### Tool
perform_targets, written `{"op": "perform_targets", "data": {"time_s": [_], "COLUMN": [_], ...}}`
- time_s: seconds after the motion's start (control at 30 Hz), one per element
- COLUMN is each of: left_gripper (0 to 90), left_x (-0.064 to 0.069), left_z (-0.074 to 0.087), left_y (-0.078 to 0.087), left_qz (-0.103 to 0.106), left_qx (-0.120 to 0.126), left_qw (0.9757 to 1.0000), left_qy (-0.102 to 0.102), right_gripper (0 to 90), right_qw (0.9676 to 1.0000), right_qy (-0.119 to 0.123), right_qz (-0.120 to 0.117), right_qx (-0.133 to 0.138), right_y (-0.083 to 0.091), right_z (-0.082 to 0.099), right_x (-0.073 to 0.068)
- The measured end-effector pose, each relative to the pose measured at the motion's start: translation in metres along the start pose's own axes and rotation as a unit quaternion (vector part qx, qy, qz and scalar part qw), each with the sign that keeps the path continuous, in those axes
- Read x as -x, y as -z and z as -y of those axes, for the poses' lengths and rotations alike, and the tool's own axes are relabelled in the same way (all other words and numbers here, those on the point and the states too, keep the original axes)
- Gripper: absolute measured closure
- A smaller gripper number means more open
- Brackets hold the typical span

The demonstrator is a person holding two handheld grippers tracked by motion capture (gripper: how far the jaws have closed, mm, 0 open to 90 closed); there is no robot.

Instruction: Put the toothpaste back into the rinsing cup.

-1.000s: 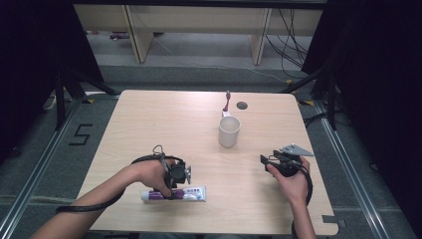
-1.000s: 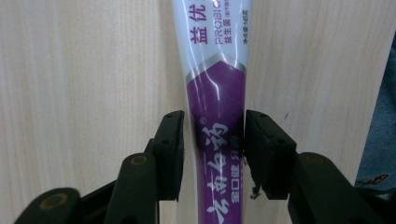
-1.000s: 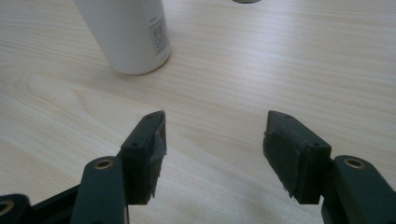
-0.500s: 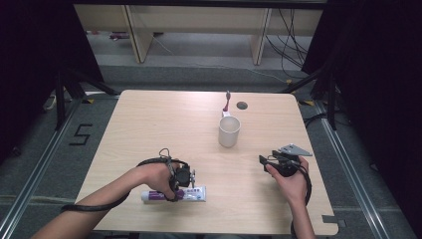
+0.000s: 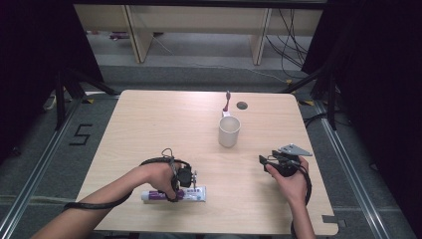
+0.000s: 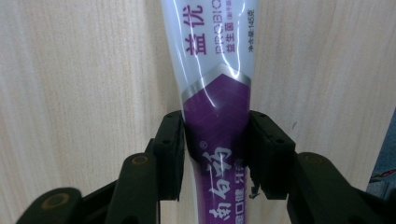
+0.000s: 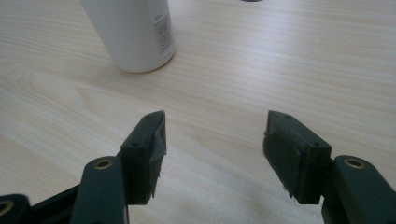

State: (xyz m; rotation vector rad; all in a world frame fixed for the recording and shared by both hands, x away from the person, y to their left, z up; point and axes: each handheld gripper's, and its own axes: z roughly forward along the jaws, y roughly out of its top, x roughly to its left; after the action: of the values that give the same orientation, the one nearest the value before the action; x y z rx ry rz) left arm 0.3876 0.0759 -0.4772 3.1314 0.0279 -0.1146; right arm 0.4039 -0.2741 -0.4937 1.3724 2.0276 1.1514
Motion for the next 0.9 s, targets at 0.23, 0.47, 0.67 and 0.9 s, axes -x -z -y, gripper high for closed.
{"op": "perform_targets", "data": {"time_s": [0.23, 0.47, 0.67, 0.9], "left_gripper": [59.8, 63.5, 69.1, 72.1], "left_x": [0.000, 0.002, 0.006, 0.009], "left_z": [-0.001, 0.000, 0.005, 0.011], "left_y": [-0.001, -0.001, 0.001, 0.003], "left_qz": [-0.001, -0.008, -0.020, -0.029], "left_qx": [-0.004, 0.000, 0.018, 0.038], "left_qw": [1.0000, 0.9999, 0.9990, 0.9979], "left_qy": [0.002, -0.015, -0.035, -0.042], "right_gripper": [39.6, 39.6, 39.7, 39.6], "right_qw": [1.0000, 1.0000, 0.9999, 1.0000], "right_qy": [-0.001, -0.001, -0.011, 0.003], "right_qz": [0.004, 0.003, 0.003, 0.002], "right_qx": [-0.002, 0.001, 0.007, 0.002], "right_y": [0.000, -0.001, -0.002, -0.002], "right_z": [0.000, 0.001, 0.002, 0.001], "right_x": [0.000, -0.001, -0.003, -0.001]}}
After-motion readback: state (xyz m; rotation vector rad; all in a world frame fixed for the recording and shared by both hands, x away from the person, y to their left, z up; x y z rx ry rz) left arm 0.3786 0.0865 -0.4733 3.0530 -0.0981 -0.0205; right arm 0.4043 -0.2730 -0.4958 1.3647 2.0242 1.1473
